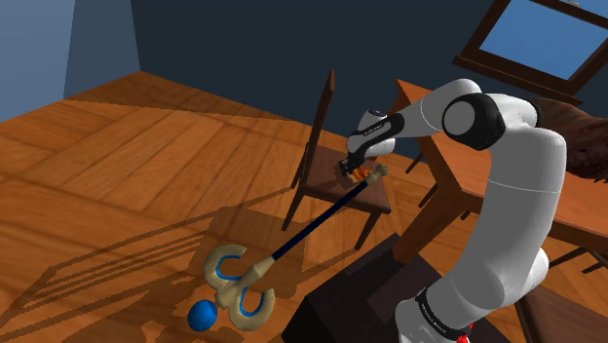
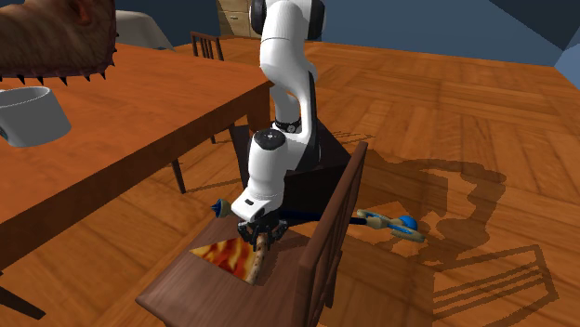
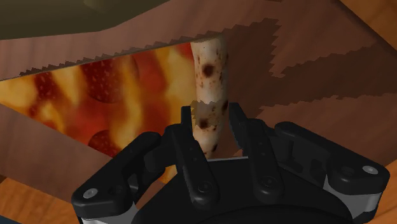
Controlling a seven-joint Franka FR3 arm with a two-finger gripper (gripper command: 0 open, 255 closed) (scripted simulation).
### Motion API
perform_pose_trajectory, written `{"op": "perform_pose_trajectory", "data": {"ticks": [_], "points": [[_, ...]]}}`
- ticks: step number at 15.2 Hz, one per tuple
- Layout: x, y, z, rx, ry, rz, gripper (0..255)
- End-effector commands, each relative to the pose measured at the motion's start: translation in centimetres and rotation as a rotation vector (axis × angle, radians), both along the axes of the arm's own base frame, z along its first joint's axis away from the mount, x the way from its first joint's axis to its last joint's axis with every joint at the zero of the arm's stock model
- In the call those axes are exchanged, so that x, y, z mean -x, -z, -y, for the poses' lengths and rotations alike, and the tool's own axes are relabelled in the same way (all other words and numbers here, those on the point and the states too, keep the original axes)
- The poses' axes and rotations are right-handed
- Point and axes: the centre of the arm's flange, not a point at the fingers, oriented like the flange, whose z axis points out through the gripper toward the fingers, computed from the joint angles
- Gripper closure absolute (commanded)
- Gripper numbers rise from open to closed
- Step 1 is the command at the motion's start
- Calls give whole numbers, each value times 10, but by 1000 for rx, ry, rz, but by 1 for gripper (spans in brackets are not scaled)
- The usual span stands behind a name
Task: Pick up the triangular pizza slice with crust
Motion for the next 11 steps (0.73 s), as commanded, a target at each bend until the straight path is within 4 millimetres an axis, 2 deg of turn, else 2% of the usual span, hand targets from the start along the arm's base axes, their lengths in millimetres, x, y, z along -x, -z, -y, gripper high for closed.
{"op": "perform_pose_trajectory", "data": {"ticks": [1, 8, 11], "points": [[0, 0, 0, 0, 0, 0, 255], [0, 1, 0, 0, 0, 0, 255], [0, -15, 0, 0, 0, 0, 255]]}}
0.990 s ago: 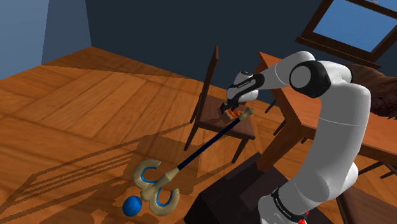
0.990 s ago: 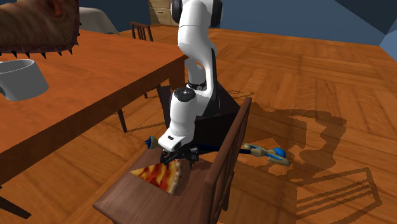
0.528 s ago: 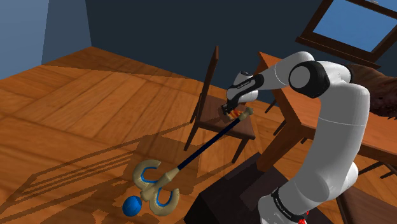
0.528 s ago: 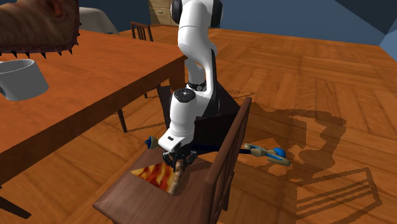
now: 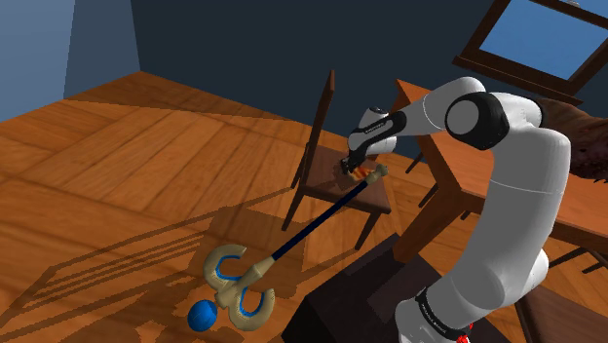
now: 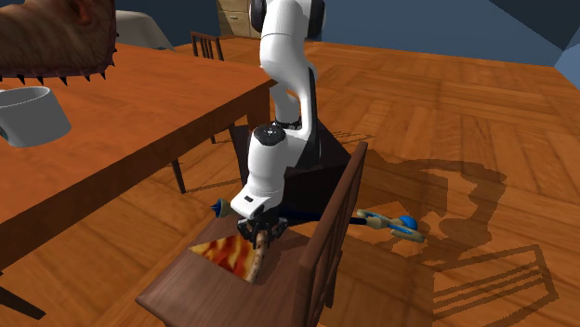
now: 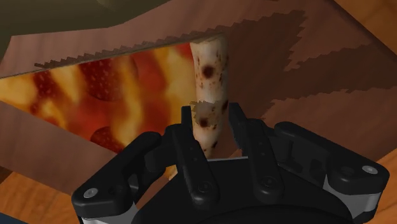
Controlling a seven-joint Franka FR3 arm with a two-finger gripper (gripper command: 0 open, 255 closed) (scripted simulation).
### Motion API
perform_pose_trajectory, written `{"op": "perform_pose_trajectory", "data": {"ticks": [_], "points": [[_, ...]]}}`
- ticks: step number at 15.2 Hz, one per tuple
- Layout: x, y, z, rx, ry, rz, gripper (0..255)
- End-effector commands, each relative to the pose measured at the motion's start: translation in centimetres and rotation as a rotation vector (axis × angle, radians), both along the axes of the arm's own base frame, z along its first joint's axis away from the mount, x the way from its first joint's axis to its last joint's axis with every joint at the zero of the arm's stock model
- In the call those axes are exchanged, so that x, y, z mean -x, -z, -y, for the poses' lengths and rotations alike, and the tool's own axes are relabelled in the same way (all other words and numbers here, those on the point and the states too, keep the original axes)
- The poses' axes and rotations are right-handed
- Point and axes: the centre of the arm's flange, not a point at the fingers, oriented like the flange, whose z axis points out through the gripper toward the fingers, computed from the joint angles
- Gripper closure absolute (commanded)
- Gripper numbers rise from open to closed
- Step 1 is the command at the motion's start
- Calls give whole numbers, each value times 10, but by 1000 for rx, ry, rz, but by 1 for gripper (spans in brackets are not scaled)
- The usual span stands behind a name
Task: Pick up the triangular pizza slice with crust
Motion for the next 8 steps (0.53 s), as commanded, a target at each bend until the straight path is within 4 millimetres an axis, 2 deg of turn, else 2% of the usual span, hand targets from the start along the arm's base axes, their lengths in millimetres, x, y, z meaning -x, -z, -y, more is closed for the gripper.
{"op": "perform_pose_trajectory", "data": {"ticks": [1, 8], "points": [[0, -10, 0, 0, 0, 0, 255], [0, -47, 0, 0, 0, 0, 255]]}}
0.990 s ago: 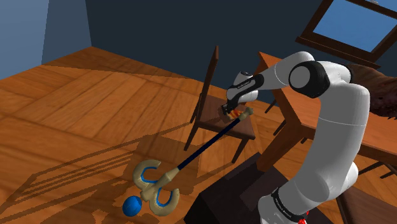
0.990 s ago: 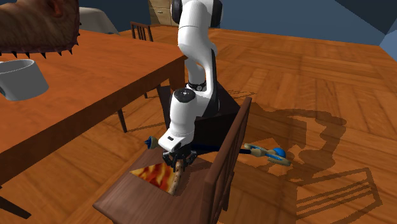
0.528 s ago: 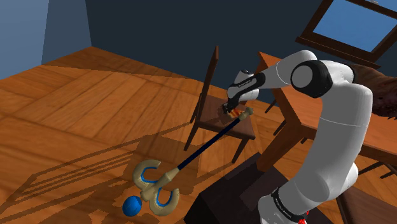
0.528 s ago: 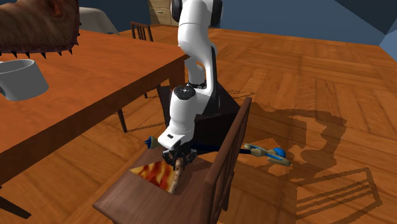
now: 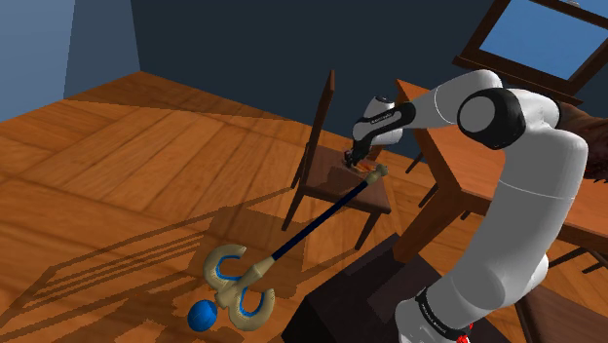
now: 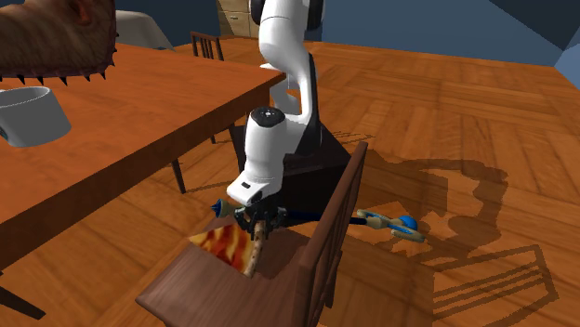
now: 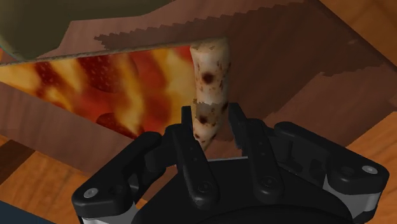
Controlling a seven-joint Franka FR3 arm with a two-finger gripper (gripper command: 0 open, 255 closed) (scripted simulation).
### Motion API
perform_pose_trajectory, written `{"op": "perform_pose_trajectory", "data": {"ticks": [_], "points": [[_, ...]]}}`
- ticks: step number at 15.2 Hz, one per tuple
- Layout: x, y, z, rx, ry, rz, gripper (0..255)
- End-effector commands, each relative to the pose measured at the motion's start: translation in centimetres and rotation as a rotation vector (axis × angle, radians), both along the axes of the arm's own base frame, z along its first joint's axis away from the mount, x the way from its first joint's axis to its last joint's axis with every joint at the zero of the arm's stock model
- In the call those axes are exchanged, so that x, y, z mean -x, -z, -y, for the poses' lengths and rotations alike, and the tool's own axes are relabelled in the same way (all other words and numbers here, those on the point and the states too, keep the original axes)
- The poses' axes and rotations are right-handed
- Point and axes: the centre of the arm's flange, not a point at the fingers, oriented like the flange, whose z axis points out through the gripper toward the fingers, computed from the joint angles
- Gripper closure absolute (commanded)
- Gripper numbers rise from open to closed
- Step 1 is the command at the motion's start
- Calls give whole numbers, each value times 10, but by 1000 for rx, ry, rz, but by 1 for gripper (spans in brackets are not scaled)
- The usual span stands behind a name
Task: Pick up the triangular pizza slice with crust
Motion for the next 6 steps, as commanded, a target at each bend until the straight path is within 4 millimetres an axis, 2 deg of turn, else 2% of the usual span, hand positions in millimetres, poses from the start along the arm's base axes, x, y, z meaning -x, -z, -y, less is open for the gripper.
{"op": "perform_pose_trajectory", "data": {"ticks": [1, 4, 6], "points": [[0, -10, -2, 0, 0, 0, 255], [0, -26, -2, 0, 0, 0, 255], [0, -27, -2, 0, 0, 0, 255]]}}
